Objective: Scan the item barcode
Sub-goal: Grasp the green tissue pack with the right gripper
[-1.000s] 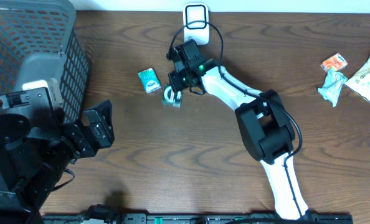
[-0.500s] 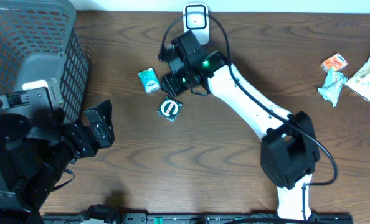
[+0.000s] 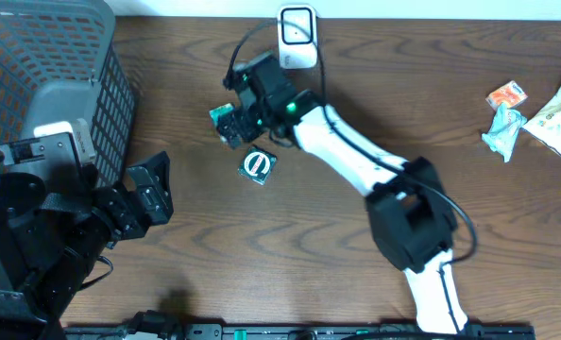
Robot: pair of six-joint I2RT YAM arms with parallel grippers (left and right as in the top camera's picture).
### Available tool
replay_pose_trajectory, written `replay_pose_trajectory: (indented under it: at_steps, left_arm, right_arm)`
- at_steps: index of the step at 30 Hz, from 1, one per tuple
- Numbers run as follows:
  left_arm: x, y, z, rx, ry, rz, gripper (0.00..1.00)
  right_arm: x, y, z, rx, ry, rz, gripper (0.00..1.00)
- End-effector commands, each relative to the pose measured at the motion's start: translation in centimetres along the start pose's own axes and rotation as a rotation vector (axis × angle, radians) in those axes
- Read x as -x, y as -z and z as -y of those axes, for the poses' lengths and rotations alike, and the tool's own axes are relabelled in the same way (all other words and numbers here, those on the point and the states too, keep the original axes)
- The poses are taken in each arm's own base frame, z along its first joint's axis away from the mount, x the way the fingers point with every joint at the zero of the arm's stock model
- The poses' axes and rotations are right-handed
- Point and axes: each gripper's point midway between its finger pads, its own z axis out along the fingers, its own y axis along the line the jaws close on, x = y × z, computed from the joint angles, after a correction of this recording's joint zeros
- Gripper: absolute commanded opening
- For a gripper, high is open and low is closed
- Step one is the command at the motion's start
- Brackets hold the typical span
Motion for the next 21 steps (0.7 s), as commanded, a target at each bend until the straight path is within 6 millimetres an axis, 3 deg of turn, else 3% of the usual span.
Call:
replay_pose_trajectory:
  at_steps: [1, 6, 11, 13, 16, 21]
  left_arm:
    - [0.2, 0.2, -0.2, 0.013, 0.011, 0.011, 0.98]
    - [0.2, 0.2, -0.2, 0.013, 0.011, 0.011, 0.98]
    - [0.2, 0.2, -0.2, 0.013, 0.011, 0.011, 0.98]
    - [0.2, 0.2, -0.2, 0.013, 0.011, 0.011, 0.98]
    - [0.2, 0.2, -0.2, 0.013, 0.011, 0.011, 0.98]
    - [0.2, 0.2, -0.2, 0.013, 0.011, 0.011, 0.98]
  right_arm:
    - [0.9, -0.6, 0.5, 0.052, -0.194, 0.040, 0.99]
    - [2.9, 0.1, 1.5, 0.166, -0.315, 0.097, 0.99]
    - [1.2, -1.2, 1.9, 0.282, -0.353, 0.029, 0.99]
    - [1.0, -1.8, 2.1, 0.270, -0.353, 0.030, 0.92]
    - [1.3, -2.6, 1.6, 0.270, -0.332, 0.055, 0.67]
    - [0.9, -4.1, 1.8, 0.177, -0.337, 0.068, 0.70]
